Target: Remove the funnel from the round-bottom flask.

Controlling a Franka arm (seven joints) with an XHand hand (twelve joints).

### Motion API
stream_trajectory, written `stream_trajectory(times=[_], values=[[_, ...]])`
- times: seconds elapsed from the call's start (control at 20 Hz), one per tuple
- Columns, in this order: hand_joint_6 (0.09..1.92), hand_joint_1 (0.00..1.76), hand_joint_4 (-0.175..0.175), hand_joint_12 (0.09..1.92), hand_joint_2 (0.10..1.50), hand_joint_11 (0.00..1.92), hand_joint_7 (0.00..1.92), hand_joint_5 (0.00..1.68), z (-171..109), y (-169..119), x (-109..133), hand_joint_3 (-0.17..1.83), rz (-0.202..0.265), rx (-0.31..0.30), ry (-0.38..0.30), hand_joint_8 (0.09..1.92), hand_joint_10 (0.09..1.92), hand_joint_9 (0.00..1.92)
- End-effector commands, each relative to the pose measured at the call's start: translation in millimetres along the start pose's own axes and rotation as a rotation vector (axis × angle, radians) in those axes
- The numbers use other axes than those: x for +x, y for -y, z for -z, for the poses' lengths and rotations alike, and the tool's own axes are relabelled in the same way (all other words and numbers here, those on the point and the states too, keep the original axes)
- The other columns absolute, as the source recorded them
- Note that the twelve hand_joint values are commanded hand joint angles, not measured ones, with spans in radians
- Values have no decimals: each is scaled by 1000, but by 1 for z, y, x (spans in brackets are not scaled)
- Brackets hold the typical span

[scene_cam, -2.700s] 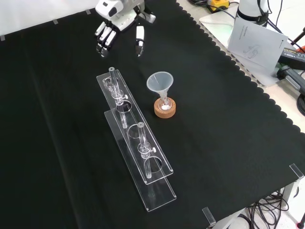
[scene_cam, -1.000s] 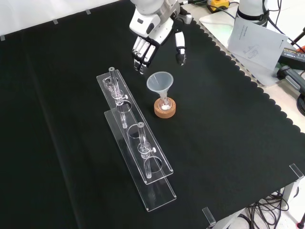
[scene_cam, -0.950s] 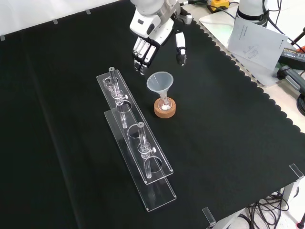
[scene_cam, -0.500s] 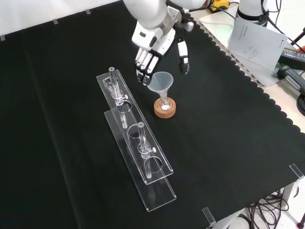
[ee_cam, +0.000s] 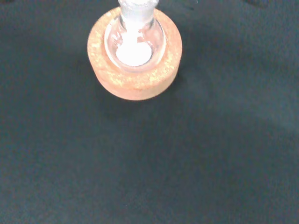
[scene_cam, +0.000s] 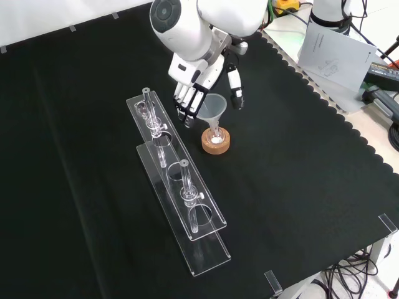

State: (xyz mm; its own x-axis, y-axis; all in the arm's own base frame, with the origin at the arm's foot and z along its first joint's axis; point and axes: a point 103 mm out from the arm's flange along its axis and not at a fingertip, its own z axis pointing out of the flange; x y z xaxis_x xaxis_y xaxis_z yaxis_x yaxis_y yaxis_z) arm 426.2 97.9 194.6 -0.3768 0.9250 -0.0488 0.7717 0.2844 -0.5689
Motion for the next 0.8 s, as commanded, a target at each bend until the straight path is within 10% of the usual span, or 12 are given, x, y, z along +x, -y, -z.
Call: stream_trajectory(times=[0.05,0.8], values=[[87,529,18,1465,775,318,3,90,-4,-1,-4,76,-9,11,9,612,823,163],[87,688,-6,1297,813,564,565,486,-7,5,-2,218,-46,-167,120,635,494,897]])
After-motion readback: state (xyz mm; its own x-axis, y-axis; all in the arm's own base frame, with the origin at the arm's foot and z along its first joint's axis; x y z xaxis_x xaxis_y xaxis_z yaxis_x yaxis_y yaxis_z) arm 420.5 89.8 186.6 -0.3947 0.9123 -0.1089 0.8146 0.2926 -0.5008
